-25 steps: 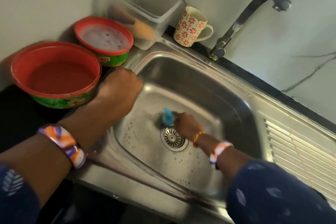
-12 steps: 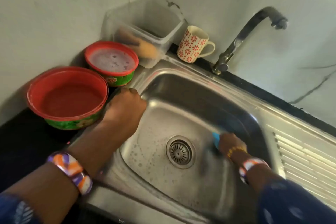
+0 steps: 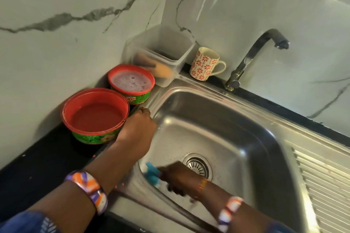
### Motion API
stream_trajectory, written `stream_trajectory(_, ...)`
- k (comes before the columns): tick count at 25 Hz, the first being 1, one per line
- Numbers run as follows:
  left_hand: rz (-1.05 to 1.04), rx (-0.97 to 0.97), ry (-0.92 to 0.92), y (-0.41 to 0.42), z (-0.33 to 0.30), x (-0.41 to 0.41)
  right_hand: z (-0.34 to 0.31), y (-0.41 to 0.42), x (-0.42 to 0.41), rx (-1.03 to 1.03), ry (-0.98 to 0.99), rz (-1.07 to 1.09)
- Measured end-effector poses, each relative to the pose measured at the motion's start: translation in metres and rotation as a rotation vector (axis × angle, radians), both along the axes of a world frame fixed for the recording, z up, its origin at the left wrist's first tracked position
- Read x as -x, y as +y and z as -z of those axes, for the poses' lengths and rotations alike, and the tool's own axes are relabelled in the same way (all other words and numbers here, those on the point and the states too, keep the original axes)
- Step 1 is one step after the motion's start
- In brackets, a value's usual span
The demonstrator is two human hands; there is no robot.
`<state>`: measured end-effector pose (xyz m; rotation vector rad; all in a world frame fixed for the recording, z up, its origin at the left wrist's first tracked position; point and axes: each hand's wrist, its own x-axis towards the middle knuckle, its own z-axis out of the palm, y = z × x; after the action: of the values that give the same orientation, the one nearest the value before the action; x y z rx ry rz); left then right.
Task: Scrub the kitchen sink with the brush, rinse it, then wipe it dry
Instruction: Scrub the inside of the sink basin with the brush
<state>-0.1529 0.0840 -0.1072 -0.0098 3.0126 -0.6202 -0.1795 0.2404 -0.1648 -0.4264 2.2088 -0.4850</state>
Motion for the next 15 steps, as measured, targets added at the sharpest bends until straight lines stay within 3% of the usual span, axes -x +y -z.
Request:
stream_trajectory(3, -0.056, -0.081, 0.054, -0.002, 0.005, 0.002, 0.013, -0.042, 0.050, -0.021, 0.483, -0.125)
stream_trajectory(5, -0.085, -0.105, 0.074, -0.002, 0.007, 0.002, 0.018, -0.037, 0.096, -0.089, 0.621, -0.099)
stream_trajectory(9, -0.095, -0.121, 0.108, 0.001, 0.002, 0.004, 0.025, 0.019, 0.153, -0.238, 0.625, 0.101)
stream_trajectory(12, -0.100, -0.139, 0.109, 0.002, -0.002, 0.004, 0.020, 0.116, 0.152, -0.522, 0.593, 0.186)
stream_trajectory(13, -0.100, -0.141, 0.101, 0.003, -0.003, 0.004, 0.015, 0.145, 0.139, -0.599, 0.524, 0.160)
stream_trajectory(15, -0.081, -0.121, 0.091, 0.004, -0.004, 0.003, 0.008, 0.180, 0.104, -0.534, 0.306, 0.130)
